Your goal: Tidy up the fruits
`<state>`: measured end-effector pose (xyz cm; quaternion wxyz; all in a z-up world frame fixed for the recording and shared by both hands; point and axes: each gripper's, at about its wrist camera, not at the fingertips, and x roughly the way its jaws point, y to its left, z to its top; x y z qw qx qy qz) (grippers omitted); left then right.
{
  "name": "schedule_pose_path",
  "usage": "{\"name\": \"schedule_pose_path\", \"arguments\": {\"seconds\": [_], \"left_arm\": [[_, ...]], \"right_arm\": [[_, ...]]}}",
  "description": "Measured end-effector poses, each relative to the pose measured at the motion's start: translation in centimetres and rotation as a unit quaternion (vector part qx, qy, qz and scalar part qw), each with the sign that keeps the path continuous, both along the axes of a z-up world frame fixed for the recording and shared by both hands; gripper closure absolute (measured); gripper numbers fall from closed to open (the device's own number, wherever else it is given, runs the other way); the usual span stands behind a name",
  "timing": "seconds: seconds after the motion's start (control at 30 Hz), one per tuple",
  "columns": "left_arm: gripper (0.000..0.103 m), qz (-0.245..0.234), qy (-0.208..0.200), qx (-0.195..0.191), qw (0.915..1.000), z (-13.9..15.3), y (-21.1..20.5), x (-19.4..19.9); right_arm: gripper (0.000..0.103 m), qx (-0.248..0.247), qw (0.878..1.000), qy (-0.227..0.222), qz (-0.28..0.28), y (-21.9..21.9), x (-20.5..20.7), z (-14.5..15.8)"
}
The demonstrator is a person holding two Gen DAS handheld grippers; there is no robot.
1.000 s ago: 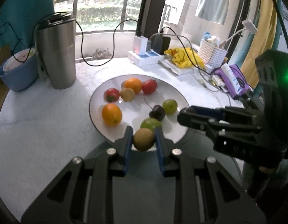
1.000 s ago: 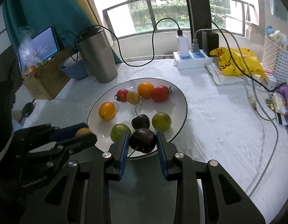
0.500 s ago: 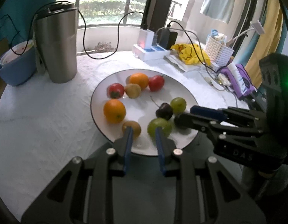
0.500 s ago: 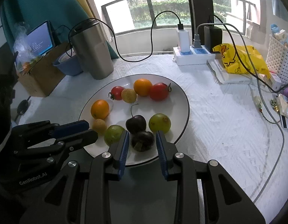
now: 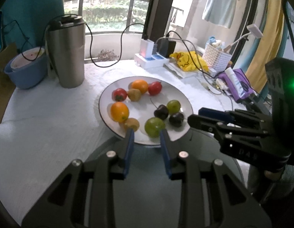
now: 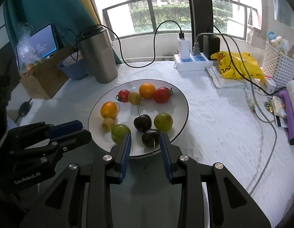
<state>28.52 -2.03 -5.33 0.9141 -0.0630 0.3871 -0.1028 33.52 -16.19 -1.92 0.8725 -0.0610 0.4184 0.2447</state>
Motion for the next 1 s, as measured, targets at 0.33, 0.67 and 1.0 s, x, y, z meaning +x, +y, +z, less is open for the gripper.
{"name": "schedule_pose_path", "arguments": {"seconds": [0.33, 0.67, 1.0], "left_arm": [[0.048, 0.020, -0.017, -0.017, 0.9995, 1.3, 0.6, -4.2], [0.042, 0.032, -0.041, -0.008, 0.9986, 2.5, 1.1, -8.3], [0.017, 0.042, -0.062, -0.006, 0.9972, 3.5, 1.5, -12.2]], "right_arm": [[0.070, -0.002, 1.000, -0.023, -0.002, -0.1, -3.4, 1.8], [0.065, -0.006, 0.999, -0.045, -0.001, -0.1, -7.1, 3.0], [0.056, -0.010, 0.998, -0.064, -0.001, -0.4, -10.8, 4.3]]}}
